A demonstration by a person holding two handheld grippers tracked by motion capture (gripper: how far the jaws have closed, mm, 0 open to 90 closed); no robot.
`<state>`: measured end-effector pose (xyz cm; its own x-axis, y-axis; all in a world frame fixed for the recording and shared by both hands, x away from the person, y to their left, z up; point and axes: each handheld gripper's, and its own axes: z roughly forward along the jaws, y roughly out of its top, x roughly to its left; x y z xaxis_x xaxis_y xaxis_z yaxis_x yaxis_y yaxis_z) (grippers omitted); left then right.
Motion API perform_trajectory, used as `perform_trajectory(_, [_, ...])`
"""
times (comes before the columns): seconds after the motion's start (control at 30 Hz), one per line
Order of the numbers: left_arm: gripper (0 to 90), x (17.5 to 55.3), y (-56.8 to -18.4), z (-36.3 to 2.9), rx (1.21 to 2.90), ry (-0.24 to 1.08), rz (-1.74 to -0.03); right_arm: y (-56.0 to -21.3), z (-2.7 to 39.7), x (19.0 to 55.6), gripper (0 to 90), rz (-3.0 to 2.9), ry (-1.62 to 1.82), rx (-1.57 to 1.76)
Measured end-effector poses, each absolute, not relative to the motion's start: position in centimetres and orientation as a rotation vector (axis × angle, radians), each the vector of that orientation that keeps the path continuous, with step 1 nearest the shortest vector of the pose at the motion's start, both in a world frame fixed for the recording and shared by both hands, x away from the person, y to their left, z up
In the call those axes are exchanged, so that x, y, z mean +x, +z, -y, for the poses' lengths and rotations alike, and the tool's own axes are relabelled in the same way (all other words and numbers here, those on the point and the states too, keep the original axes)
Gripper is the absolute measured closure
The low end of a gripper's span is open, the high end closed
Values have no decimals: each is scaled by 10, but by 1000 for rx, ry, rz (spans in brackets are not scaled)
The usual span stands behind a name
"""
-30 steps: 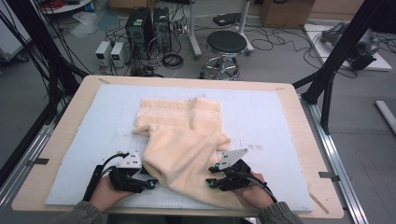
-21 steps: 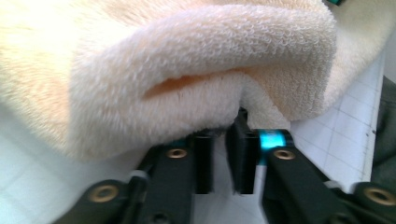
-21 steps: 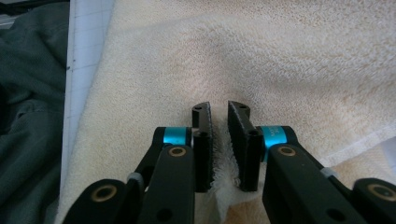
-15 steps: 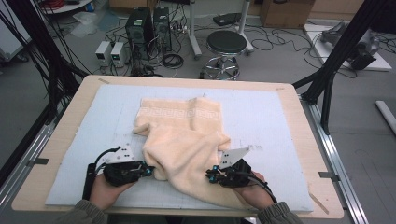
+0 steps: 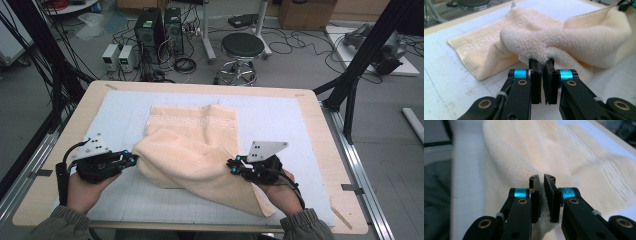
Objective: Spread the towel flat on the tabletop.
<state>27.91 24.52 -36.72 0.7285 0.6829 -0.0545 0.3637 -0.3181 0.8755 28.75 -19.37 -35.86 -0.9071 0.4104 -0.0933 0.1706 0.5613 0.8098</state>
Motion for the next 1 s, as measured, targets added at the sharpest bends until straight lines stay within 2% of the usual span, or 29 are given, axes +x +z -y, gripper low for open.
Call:
perform_trajectory(0.17, [834,314,-391,-229,1953,371,-885,-390,205,331,843,-2535,1106,706])
perform_trajectory(0.37, [691,321,-395,-232,1987,404,-910,-406,209,352,829,-2568,1062,777])
perform_trajectory(0.53, [586,307,-388,-251,1936,438,-918,-396,213,341,744,-2538,1127,742])
perform_trajectory(0.63, [567,294,-385,-250,1922,421,-872,-387,216,327,696,-2533,1183,682])
perform_trajectory(0.83, [544,267,-398,-220,1960,342,-752,-375,221,290,651,-2492,1249,559])
perform_trajectory(1.0, [529,259,-416,-191,2075,261,-655,-390,220,273,580,-2582,1272,488])
